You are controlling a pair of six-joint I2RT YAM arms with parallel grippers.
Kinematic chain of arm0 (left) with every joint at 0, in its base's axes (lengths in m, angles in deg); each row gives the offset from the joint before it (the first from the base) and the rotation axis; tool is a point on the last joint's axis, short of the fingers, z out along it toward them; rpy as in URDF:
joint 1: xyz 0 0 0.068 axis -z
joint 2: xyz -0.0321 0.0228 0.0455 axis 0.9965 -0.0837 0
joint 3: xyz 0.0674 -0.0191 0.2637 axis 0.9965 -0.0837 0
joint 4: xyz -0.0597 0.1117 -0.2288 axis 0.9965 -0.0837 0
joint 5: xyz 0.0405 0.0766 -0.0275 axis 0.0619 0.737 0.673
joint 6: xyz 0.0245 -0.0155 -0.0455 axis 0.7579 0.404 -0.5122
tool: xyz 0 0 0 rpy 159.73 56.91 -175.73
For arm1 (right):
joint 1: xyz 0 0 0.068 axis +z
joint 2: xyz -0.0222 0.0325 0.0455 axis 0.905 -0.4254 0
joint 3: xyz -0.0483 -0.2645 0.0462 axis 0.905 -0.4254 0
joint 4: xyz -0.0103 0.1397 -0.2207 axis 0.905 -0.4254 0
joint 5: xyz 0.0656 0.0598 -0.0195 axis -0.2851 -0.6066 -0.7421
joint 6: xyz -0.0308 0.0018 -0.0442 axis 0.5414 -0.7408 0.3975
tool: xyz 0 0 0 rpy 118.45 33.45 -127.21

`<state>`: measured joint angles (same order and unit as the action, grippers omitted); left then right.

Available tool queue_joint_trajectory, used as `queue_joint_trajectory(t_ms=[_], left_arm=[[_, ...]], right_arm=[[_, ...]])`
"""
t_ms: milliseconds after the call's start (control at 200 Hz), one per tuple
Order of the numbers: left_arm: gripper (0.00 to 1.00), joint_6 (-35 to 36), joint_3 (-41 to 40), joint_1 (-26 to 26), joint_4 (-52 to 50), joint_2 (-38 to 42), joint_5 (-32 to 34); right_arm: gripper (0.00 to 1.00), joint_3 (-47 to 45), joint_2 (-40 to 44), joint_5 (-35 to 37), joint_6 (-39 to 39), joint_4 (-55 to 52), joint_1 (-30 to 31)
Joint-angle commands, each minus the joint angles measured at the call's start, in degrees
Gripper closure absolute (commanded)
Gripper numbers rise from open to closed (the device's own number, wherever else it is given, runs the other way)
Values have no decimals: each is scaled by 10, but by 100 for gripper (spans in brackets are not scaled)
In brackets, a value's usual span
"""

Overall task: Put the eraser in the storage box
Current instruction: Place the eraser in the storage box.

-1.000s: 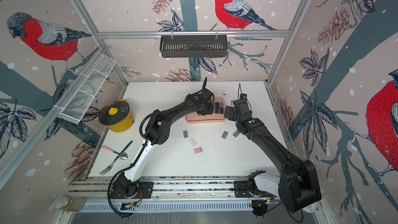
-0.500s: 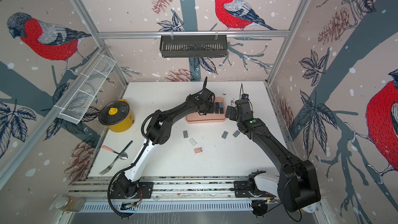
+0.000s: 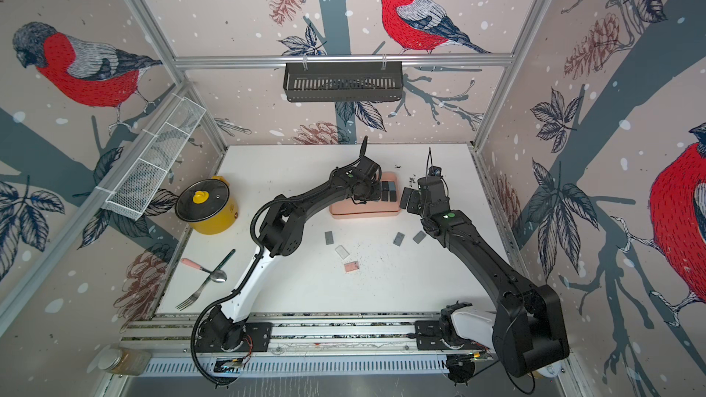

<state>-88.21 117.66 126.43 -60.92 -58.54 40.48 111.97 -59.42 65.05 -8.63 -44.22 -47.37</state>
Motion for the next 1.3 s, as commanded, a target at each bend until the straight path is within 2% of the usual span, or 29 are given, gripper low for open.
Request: queue_joint_trajectory(t_ms=[0,966,1296], left_arm=[[62,-5,-2,2,-12,3,-5],[60,-19,28,9,12,-14,-33],[56,-20,29,10,9,-10,-34]], right_arm=[[1,0,4,-3,-3,12,-1],[1,-2,3,-10,-3,15,-7],[1,-2,3,-14,-2,15,-9]])
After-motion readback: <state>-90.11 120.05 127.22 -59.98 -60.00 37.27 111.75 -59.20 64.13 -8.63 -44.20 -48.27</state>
